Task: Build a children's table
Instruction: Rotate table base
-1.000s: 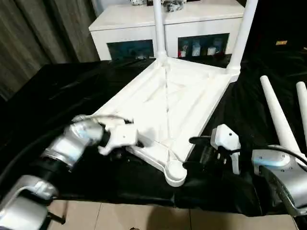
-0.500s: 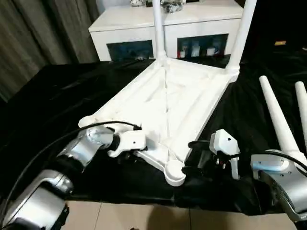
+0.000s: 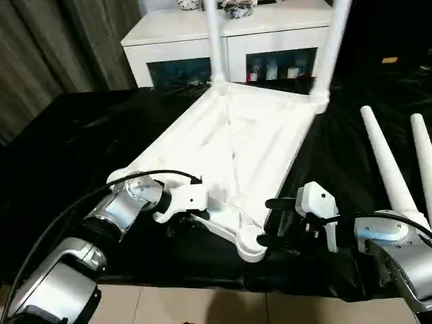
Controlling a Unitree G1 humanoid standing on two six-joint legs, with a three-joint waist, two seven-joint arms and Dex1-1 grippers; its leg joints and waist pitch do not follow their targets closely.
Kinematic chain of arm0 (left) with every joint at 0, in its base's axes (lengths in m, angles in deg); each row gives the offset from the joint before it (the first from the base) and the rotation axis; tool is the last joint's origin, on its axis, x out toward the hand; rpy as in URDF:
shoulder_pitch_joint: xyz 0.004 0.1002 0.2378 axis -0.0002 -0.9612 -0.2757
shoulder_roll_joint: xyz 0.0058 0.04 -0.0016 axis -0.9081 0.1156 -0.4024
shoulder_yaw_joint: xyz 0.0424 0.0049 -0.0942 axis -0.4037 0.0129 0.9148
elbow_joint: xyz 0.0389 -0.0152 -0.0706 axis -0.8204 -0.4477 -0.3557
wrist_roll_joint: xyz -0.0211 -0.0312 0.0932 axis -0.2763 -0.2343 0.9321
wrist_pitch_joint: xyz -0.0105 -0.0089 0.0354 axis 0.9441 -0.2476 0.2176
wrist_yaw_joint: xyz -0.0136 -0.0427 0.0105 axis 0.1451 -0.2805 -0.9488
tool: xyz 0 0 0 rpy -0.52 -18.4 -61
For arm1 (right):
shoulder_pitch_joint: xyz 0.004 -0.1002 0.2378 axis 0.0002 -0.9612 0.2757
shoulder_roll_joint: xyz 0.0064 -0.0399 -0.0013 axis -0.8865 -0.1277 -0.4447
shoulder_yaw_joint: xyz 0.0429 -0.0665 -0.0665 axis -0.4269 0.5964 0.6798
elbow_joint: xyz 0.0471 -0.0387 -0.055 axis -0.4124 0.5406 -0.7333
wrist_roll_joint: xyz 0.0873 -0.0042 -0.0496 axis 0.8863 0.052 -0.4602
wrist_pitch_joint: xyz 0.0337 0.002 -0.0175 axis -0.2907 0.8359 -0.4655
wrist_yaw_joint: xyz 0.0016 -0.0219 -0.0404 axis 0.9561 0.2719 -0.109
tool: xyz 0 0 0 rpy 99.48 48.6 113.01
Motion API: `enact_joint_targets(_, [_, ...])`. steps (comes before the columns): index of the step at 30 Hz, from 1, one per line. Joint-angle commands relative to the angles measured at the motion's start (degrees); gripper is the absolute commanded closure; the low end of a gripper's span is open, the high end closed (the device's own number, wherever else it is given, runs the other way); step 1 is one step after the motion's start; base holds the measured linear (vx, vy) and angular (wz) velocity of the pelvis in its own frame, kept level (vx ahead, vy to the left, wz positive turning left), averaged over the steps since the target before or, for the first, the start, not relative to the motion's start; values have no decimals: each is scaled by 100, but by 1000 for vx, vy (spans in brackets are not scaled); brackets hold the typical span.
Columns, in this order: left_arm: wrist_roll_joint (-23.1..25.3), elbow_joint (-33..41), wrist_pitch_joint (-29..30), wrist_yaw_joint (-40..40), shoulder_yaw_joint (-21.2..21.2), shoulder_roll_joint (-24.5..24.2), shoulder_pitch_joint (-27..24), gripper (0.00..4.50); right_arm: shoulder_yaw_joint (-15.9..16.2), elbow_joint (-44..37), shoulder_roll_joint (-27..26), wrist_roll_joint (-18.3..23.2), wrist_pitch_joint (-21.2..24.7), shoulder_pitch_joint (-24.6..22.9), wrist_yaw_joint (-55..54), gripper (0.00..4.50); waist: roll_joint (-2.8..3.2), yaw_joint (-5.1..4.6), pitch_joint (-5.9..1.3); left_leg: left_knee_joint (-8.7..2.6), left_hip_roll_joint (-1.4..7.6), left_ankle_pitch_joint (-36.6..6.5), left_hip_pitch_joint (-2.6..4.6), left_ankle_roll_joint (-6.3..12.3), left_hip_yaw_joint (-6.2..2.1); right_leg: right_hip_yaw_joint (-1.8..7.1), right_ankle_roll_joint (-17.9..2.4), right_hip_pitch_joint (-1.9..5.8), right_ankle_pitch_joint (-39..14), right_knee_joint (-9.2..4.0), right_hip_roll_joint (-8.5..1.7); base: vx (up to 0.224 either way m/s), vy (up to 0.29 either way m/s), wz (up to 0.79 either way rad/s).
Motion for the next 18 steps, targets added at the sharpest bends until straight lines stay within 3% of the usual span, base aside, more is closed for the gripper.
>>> enact_joint_targets(1, [-22, -76, 379, -235, 161, -143, -205, 348, -100, 119, -59, -174, -85, 148, -222, 66, -134, -2, -317, -346, 337, -874, 120, 515, -193, 203, -1441, 192, 340, -453, -525, 0, 0, 0])
enact_joint_targets(2, [-14, 49, 579, -347, 205, -157, -320, 348, -154, 266, -110, -297, -134, 229, -435, 66, -116, -12, -315, -345, 334, -925, 136, 497, -190, 204, -1439, 187, 270, -462, -518, 0, 0, 0])
enact_joint_targets(5, [-92, 778, 1342, -744, 437, -155, -795, 362, -337, 554, -215, -441, -180, 408, -868, 66, -167, -125, -301, -372, 333, -971, 115, 448, -197, 199, -1428, 217, 122, -473, -532, 0, 0, 0])
enact_joint_targets(7, [-107, 1296, 1771, -1020, 575, -129, -1076, 369, -439, 670, -286, -499, -132, 486, -1131, 66, -157, -223, -278, -370, 302, -912, 79, 529, -201, 188, -1392, 234, -20, -493, -525, 0, 0, 0])
enact_joint_targets(11, [-71, 1813, 2121, -1296, 717, -57, -1304, 379, -496, 843, -370, -585, -112, 559, -1422, 66, -170, -273, -275, -346, 271, -890, 82, 539, -180, 186, -1323, 223, -310, -533, -501, 0, 0, 0])
enact_joint_targets(12, [-57, 2073, 2313, -1408, 772, -19, -1400, 386, -507, 898, -411, -604, -94, 578, -1515, 66, -190, -285, -283, -347, 276, -887, 94, 543, -178, 185, -1305, 219, -306, -539, -483, 0, 0, 0])
enact_joint_targets(14, [-59, 2419, 2534, -1513, 822, 29, -1505, 396, -508, 919, -468, -609, -89, 586, -1566, 66, -174, -302, -293, -341, 282, -817, 99, 590, -185, 187, -1330, 214, -136, -525, -478, 0, 0, 0])
enact_joint_targets(16, [115, 2792, 3115, -1752, 852, 79, -1581, 413, -489, 947, -516, -650, -69, 589, -1623, 66, -159, -324, -303, -342, 298, -728, 103, 661, -187, 181, -1362, 213, 112, -498, -472, 0, 0, 0])
enact_joint_targets(18, [167, 2985, 3377, -2003, 889, 157, -1604, 419, -481, 983, -551, -679, -50, 597, -1698, 66, -175, -312, -304, -321, 294, -625, 100, 750, -185, 182, -1407, 206, 330, -489, -474, 0, 0, 0])
